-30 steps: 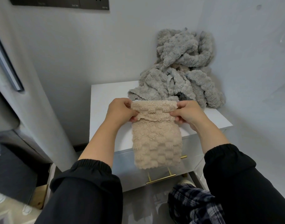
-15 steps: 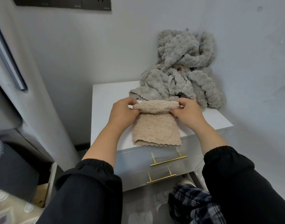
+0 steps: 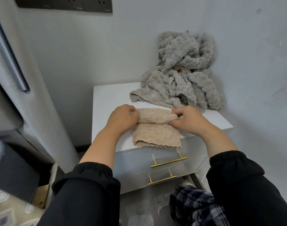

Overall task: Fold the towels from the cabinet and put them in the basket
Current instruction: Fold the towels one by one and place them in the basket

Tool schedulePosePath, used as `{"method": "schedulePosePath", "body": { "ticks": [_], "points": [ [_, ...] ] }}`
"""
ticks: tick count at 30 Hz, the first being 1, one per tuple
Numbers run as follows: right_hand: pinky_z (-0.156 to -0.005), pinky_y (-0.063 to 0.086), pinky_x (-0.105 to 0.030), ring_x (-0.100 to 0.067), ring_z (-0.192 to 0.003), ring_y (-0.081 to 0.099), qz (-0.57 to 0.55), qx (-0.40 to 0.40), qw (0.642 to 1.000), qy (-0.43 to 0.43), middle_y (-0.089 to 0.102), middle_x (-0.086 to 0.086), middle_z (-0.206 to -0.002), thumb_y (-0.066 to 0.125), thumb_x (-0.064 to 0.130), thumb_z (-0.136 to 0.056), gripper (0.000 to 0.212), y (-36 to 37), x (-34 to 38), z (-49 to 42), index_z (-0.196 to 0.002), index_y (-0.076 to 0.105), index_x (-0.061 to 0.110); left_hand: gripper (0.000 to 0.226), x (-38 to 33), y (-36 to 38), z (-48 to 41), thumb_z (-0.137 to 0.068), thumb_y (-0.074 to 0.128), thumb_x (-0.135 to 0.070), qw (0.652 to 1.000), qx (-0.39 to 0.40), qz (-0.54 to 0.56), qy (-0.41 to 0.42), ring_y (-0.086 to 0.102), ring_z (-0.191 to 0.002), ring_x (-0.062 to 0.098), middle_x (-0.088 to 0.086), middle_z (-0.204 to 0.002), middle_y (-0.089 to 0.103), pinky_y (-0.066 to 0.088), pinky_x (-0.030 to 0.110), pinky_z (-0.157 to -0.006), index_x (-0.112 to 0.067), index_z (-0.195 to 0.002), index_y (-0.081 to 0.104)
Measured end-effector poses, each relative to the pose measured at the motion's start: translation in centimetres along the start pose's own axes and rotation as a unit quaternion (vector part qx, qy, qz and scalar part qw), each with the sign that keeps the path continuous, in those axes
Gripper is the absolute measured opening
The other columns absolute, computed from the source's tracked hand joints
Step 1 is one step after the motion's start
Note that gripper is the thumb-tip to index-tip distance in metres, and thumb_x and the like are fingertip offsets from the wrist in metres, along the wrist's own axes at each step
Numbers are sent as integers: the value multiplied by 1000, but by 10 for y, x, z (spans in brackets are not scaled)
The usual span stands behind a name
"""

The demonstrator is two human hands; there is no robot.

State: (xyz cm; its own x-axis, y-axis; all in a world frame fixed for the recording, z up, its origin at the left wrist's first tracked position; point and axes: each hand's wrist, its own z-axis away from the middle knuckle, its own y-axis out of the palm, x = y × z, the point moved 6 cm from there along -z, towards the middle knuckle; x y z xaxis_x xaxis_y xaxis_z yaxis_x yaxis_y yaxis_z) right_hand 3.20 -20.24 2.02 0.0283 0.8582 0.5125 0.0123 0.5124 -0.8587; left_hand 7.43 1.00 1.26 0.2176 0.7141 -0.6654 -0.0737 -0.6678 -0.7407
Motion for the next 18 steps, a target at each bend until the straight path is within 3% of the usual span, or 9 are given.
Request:
{"method": "schedulePosePath", "body": {
  "ticks": [4, 6, 8, 11, 15, 18],
  "points": [
    [-80, 48, -34, -20, -93, 61, -16, -11, 1000, 5, 67, -2, -98, 55, 51, -89, 42, -1, 3, 3, -94, 70, 13, 29, 6, 5, -5, -95, 52, -36, 1000, 6, 7, -8, 60, -95, 20, 2, -95, 69, 48, 35, -83, -15, -88, 71],
    [-72, 45, -31, -24, -89, 62, -12, -18, 1000, 2, 66, -7, -90, 49, 43, -95, 37, 3, 3, 1, -87, 65, 11, 20, 7, 7, -5, -92, 59, -32, 1000, 7, 10, -8, 59, -93, 19, 2, -92, 68, 45, 31, -77, -17, -80, 65],
    [-66, 42, -27, -20, -87, 59, -27, -12, 999, 19, 63, -4, -93, 53, 32, -95, 19, 7, 2, 1, -89, 59, 16, 14, 5, 10, -4, -89, 63, -27, 1000, 21, 11, 0, 55, -91, 17, -2, -90, 63, 38, 27, -72, -19, -79, 59],
    [-64, 40, -22, -20, -85, 54, -50, 9, 998, 40, 58, -4, -99, 58, 24, -93, 14, 11, 1, 1, -104, 52, 18, 14, 3, 11, -1, -88, 65, -22, 999, 41, 26, 1, 49, -89, 16, -6, -89, 53, 34, 27, -71, -16, -93, 54],
    [-80, 42, -27, -19, -99, 55, -80, 42, 995, 50, 48, 1, -115, 64, 21, -90, 51, 10, 2, 2, -135, 40, 22, 50, -1, 9, 0, -84, 69, -18, 997, 66, 49, -4, 52, -94, 19, 2, -108, 53, 37, 25, -80, -19, -128, 45],
    [-75, 44, -24, -16, -92, 57, -109, 62, 991, 50, 53, 2, -112, 70, 14, -85, 54, 8, 2, 0, -133, 47, 19, 56, -3, 10, -1, -81, 73, -13, 995, 91, 51, -9, 53, -100, 18, 0, -108, 53, 39, 23, -85, -16, -132, 51]
  ]
}}
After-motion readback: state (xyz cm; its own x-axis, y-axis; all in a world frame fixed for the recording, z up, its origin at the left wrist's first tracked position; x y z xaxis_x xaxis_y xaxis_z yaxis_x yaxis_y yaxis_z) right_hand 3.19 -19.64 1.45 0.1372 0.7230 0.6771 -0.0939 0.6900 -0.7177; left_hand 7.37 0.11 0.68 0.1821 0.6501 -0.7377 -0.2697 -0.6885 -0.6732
